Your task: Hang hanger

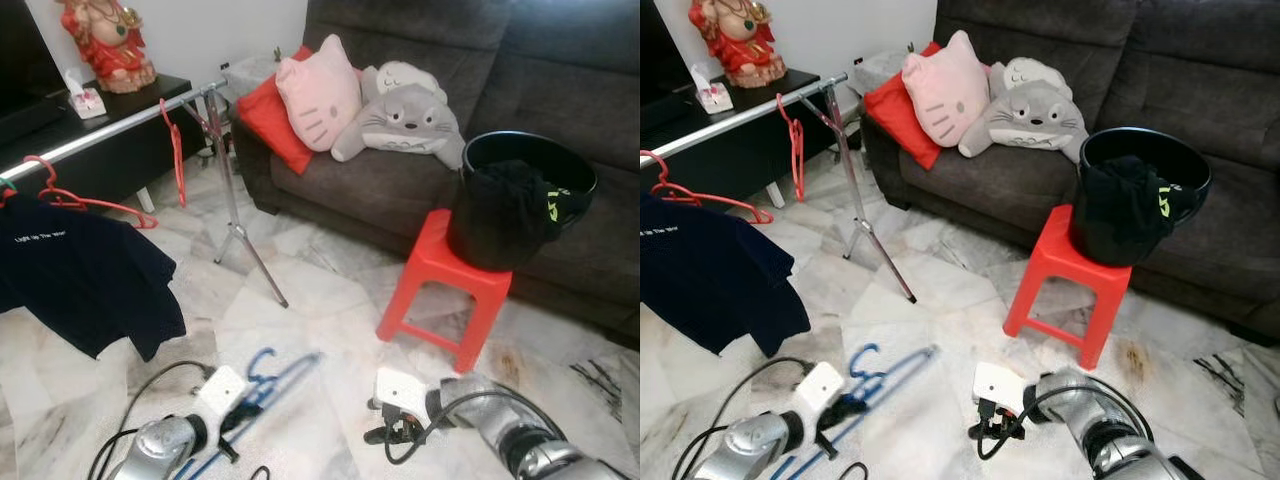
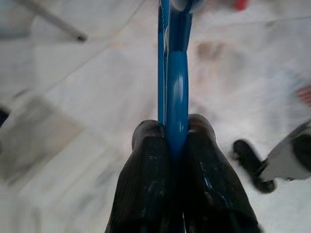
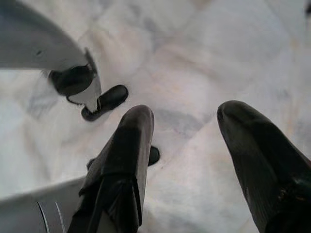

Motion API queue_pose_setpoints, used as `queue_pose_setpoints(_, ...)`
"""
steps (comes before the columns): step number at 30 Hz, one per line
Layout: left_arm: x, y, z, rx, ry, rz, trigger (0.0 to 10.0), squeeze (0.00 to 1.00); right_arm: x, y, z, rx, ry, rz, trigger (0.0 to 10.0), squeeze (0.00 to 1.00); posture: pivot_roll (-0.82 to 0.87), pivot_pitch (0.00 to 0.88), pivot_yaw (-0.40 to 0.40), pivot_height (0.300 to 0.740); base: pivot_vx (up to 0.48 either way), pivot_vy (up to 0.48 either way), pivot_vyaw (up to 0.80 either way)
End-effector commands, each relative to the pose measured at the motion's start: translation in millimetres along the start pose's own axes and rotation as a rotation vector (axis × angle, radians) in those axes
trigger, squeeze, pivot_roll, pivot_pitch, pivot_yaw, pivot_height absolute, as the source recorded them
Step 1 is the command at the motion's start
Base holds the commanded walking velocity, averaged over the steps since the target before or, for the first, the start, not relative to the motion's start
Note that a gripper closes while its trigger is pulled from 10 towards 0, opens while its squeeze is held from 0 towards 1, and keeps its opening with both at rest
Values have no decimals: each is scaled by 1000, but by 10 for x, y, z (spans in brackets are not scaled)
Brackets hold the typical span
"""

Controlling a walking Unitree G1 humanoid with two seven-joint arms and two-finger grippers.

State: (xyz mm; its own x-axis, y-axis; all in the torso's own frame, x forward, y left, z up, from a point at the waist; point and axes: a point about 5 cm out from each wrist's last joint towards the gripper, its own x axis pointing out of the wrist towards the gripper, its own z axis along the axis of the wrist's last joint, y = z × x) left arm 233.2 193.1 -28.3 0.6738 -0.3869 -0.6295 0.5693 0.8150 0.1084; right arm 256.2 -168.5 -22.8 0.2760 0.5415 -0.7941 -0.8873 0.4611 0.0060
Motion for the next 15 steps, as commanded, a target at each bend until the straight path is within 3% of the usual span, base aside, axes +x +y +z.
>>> queue_pose_setpoints(1, -13, 3, -59, -4, 13, 20, 10000, 0, 10, -9, -3, 55, -19, -41, 10000, 0, -103, 0, -8, 740, 0, 0, 0)
queue_pose_setpoints(2, -32, 17, -142, -42, 33, 79, 10000, 0, 25, -17, -102, 173, 0, -160, 10000, 0, -103, 0, -1, 740, 0, 0, 0)
queue_pose_setpoints(3, -37, 20, -165, -53, 39, 97, 10000, 0, 28, -17, -132, 205, 9, -194, 10000, 0, -103, 0, -1, 740, 0, 0, 0)
queue_pose_setpoints(7, -31, 23, -181, -59, 40, 114, 10000, 0, 36, -16, -146, 223, 18, -219, 10000, 0, -103, 0, -1, 740, 0, 0, 0)
queue_pose_setpoints(8, -60, 37, -273, -89, 72, 178, 10000, 0, 34, 10, -280, 359, 29, -329, 10000, 0, -95, 0, 1, 740, 0, 0, 0)
queue_pose_setpoints(9, -60, 37, -273, -89, 72, 178, 10000, 0, 34, 10, -280, 359, 29, -329, 10000, 0, -95, 0, 1, 740, 0, 0, 0)
queue_pose_setpoints(10, -115, 44, -409, -128, 119, 256, 10000, 0, 21, 73, -463, 496, 65, -433, 10000, 0, -91, 0, 6, 740, 0, 0, 0)
queue_pose_setpoints(11, -115, 44, -409, -128, 119, 256, 10000, 0, 21, 73, -463, 496, 65, -433, 10000, 0, -91, 0, 6, 740, 0, 0, 0)
queue_pose_setpoints(12, -228, 35, -640, -185, 197, 382, 10000, 0, -37, 260, -844, 705, 185, -592, 10000, 0, -93, 0, 20, 740, 0, 0, 0)
queue_pose_setpoints(15, -293, 16, -756, -218, 231, 439, 10000, 0, -73, 366, -1011, 767, 262, -653, 10000, 0, -89, 0, 23, 740, 0, 0, 0)
